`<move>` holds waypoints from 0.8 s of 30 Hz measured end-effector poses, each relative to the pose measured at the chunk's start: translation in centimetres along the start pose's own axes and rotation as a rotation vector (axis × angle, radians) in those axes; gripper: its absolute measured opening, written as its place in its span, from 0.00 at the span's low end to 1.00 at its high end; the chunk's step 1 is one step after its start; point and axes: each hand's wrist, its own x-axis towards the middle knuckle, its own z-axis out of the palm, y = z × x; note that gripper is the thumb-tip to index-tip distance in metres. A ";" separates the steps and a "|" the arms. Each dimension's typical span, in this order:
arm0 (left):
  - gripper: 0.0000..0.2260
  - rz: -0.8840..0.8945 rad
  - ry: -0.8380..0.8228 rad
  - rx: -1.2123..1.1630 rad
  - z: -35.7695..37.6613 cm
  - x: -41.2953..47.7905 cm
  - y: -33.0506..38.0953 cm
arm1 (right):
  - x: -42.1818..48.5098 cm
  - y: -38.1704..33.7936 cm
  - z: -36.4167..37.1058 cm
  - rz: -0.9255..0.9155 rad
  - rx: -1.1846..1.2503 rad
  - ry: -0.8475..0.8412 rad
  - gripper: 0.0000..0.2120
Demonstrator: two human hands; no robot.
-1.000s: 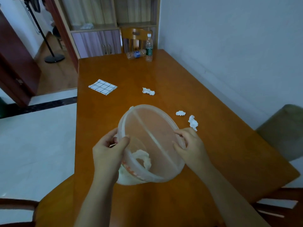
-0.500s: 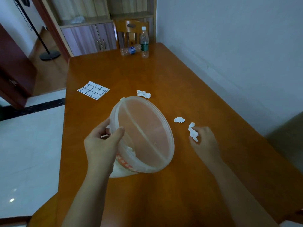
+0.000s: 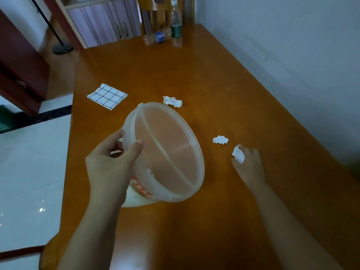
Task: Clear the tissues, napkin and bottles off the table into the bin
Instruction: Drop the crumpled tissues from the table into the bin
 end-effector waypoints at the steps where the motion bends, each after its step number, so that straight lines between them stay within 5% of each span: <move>1: 0.20 -0.002 0.003 0.003 0.1 0.1 0.0 | 0.4 0.2 0.3 0.006 -0.007 -0.005 0.23; 14: 0.17 -0.100 0.039 -0.007 -0.7 0.2 0.3 | -1.2 1.4 3.4 0.015 -0.023 -0.019 0.13; 24: 0.14 -0.185 0.043 -0.119 -4.1 -2.8 0.5 | -6.1 -0.3 1.4 0.077 0.217 0.031 0.10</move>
